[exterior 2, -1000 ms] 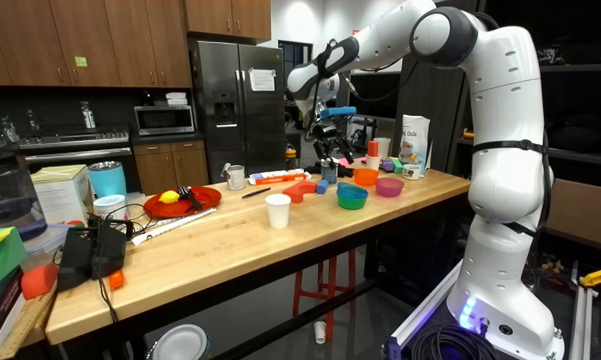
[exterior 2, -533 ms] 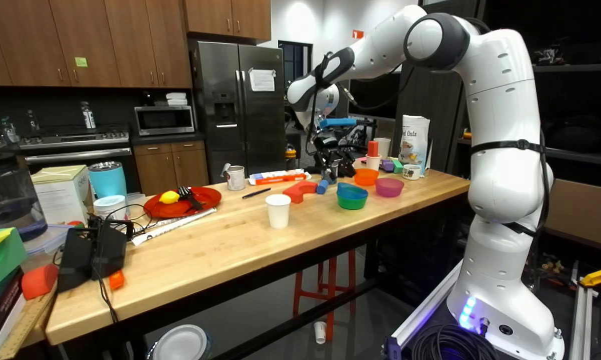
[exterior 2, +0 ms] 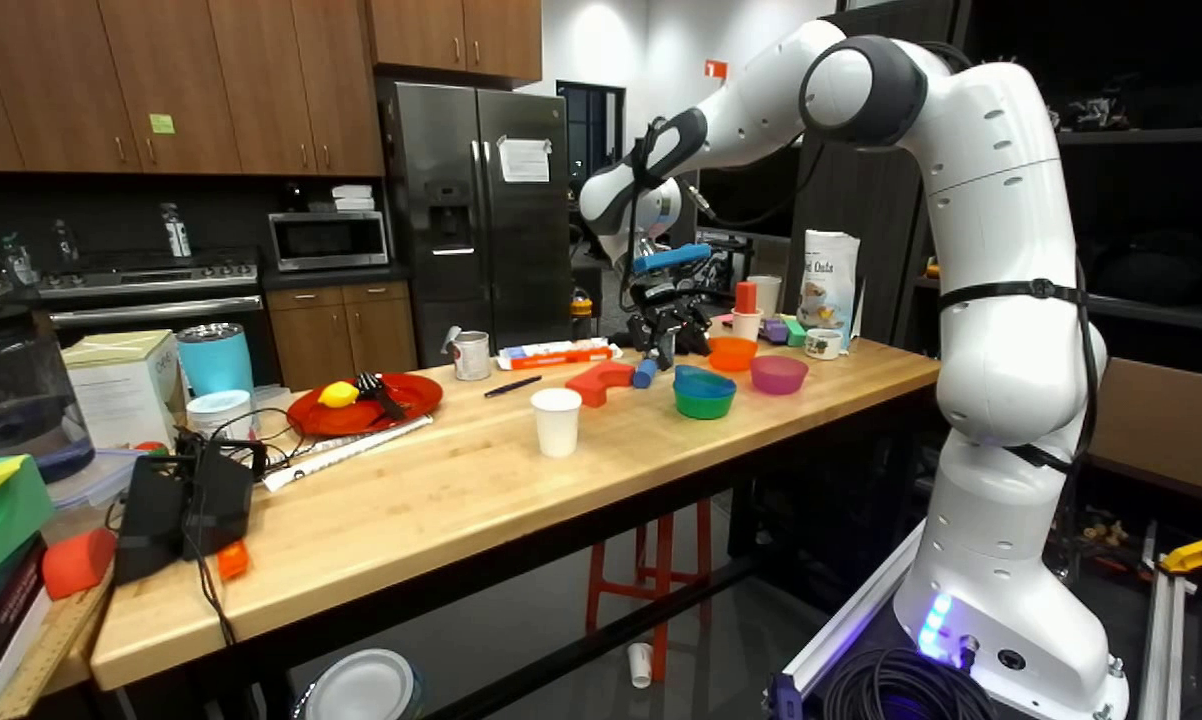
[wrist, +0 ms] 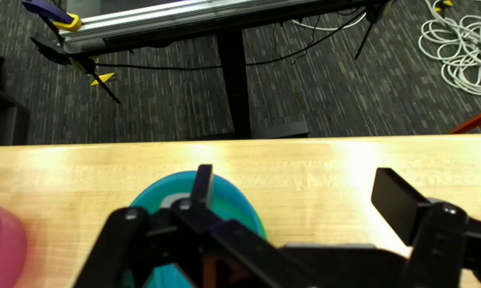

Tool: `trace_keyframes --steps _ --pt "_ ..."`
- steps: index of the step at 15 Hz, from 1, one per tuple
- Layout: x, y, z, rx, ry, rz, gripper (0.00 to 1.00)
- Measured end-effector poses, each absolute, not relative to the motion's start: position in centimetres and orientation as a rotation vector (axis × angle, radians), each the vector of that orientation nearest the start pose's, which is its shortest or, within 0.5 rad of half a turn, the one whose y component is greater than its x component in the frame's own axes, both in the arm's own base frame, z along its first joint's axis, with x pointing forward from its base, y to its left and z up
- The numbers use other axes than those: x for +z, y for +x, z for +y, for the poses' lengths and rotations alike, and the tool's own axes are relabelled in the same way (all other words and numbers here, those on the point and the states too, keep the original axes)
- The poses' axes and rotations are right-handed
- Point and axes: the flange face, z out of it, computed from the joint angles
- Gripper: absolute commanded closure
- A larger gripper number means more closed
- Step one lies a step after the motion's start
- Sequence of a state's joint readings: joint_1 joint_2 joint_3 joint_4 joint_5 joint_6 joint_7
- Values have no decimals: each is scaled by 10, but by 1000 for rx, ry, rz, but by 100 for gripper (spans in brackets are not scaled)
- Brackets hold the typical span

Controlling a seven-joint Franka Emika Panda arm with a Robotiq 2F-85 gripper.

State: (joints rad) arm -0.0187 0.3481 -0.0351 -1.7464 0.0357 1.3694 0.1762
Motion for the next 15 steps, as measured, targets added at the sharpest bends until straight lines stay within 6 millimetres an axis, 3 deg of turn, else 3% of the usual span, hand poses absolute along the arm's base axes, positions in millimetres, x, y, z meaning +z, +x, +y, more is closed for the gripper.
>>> trace_keyframes --steps 8,11,15 --pt "333 558 -26 1148 -3033 571 0" --pt "321 560 -27 1178 -3027 620 7" --pt "308 565 -32 1200 -3021 657 39"
